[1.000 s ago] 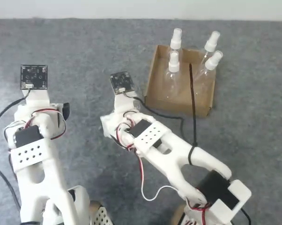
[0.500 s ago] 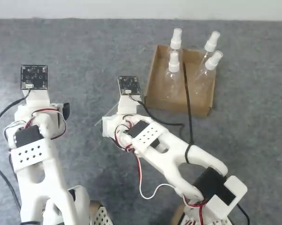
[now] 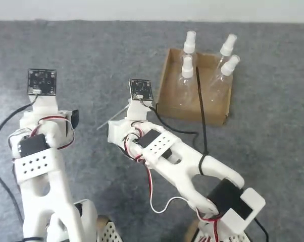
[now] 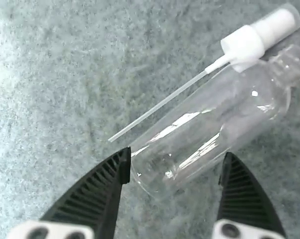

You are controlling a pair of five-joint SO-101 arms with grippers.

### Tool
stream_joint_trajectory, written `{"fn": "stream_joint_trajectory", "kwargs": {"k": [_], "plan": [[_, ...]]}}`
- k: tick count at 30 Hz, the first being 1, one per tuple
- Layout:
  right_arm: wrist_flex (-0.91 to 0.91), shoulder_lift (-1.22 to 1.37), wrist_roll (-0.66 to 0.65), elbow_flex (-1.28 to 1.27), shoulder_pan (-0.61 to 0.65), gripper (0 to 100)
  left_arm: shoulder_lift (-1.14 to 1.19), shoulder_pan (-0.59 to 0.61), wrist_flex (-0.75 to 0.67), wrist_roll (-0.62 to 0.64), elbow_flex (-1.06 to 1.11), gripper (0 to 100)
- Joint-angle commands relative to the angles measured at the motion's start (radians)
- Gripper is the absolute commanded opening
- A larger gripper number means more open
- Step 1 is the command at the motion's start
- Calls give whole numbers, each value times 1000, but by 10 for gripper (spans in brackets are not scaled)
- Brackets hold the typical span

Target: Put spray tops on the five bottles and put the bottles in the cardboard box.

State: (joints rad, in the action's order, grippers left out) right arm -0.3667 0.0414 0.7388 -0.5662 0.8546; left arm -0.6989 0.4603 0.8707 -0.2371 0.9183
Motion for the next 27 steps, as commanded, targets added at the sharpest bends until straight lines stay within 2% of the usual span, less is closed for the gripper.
{"fn": "stream_joint_trajectory", "kwargs": {"k": [1, 11, 16, 21, 27], "plan": [[12, -10, 11, 94, -5, 236, -5, 6, -28, -12, -64, 265], [8, -18, 11, 95, -5, 236, 0, 176, -28, -52, -186, 265], [-4, -18, 11, 100, -30, 253, -2, 176, -28, -54, -185, 265], [-4, -7, 11, 103, -36, 378, -3, 175, -23, -54, -185, 265], [10, 30, 9, 146, -42, 331, -3, 175, -20, -54, -183, 265]]}}
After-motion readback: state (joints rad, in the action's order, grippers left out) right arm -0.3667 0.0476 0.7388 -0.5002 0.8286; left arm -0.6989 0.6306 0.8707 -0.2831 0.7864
